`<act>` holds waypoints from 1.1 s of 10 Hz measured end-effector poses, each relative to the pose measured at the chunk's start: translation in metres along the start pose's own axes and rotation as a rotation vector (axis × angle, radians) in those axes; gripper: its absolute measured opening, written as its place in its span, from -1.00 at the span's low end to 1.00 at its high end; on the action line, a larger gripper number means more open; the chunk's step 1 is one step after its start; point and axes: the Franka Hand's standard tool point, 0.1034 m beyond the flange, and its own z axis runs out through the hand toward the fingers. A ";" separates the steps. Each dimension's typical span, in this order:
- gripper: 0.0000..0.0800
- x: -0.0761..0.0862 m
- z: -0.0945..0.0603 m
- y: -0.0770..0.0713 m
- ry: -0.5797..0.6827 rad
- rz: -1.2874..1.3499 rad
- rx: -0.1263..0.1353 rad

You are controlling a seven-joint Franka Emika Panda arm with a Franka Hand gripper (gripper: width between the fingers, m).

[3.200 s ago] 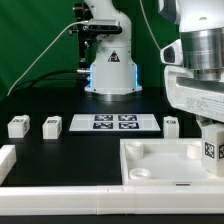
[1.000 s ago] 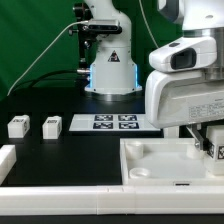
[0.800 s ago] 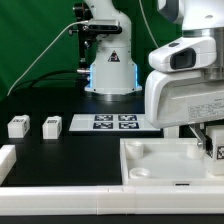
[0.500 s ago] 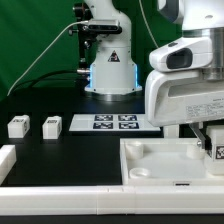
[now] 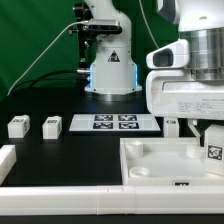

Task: Assemble one leg

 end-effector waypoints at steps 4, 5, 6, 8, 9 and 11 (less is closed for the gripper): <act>-0.26 -0.003 0.000 -0.002 -0.016 0.534 0.008; -0.26 -0.005 0.001 -0.003 -0.021 0.623 0.009; -0.26 -0.009 0.001 -0.006 -0.034 0.775 0.013; -0.26 -0.010 0.002 -0.006 -0.043 0.913 0.012; -0.26 -0.011 0.002 -0.007 -0.043 0.889 0.012; 0.45 -0.012 0.002 -0.007 -0.042 0.805 0.014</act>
Offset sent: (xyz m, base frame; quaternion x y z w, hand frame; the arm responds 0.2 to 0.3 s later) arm -0.0049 -0.0006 0.0036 -0.0215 -0.0019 0.3498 0.9366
